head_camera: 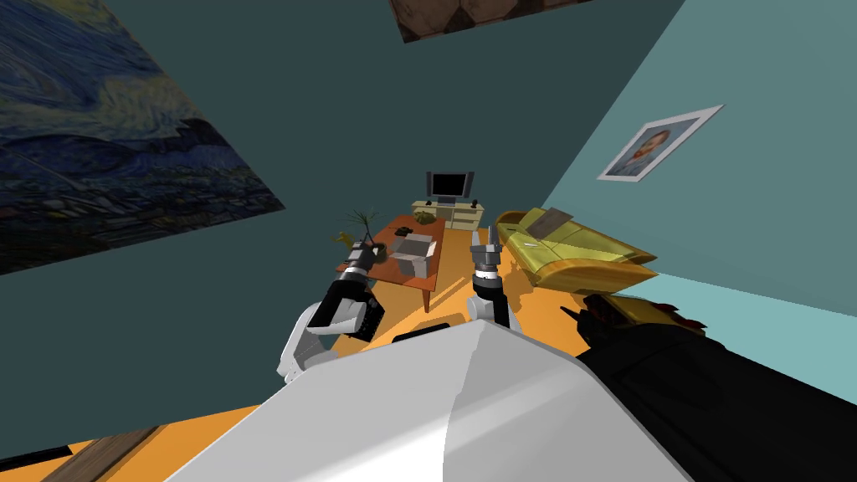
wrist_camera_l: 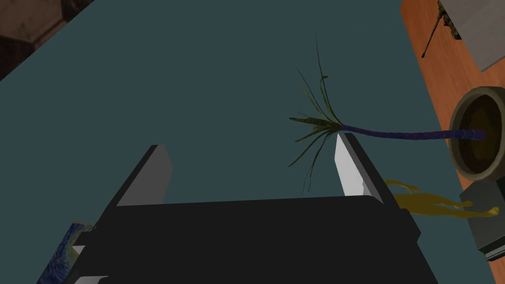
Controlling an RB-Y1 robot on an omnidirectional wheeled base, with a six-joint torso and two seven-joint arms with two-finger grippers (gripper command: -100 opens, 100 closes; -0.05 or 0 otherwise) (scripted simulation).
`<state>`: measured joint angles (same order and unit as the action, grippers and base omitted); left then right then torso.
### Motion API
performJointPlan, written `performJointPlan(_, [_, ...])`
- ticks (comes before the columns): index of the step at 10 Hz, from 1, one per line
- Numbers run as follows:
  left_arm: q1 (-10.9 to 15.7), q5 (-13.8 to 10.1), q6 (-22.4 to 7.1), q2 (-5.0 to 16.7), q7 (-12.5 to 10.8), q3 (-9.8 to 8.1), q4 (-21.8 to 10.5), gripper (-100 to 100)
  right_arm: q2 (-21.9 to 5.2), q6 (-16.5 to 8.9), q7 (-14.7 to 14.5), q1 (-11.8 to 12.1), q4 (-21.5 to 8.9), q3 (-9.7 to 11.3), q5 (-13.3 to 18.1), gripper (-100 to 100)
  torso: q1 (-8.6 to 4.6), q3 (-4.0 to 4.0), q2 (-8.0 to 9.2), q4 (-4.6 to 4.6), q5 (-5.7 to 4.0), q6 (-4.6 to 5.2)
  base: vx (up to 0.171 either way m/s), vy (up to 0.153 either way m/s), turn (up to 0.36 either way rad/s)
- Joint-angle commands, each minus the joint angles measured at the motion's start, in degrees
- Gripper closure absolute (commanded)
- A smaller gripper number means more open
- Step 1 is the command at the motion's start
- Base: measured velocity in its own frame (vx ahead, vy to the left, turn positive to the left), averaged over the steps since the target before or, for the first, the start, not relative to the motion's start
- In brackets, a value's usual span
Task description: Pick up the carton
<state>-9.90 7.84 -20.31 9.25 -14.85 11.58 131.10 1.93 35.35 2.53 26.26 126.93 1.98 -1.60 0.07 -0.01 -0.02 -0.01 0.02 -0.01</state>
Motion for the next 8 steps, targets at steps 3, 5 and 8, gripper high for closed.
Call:
performJointPlan(3, [1.7, 0.1, -6.0, -0.3, -0.3, 1.02, -1.2, -100, 0.0, 0.0, 0.0, 0.0, 0.0, 0.0, 0.0, 0, -0.01, -0.01, -0.01, 0.0, 0.0, 0.0, 0.008, 0.022, -0.059])
performJointPlan(5, [2.4, 0.1, -8.7, -0.5, -0.3, 1.45, -1.9, -100, 0.0, 0.0, 0.0, 0.0, 0.0, 0.0, 0.0, 0, -0.02, -0.02, -0.03, -0.01, 0.0, 0.0, 0.007, 0.017, -0.059])
performJointPlan(8, [3.0, 0.0, -12.0, -0.6, -0.2, 1.86, -2.7, -100, 0.0, 0.0, 0.0, 0.0, 0.0, 0.0, 0.0, 0, -0.03, -0.01, -0.02, 0.0, -0.01, 0.01, 0.006, 0.016, -0.055])
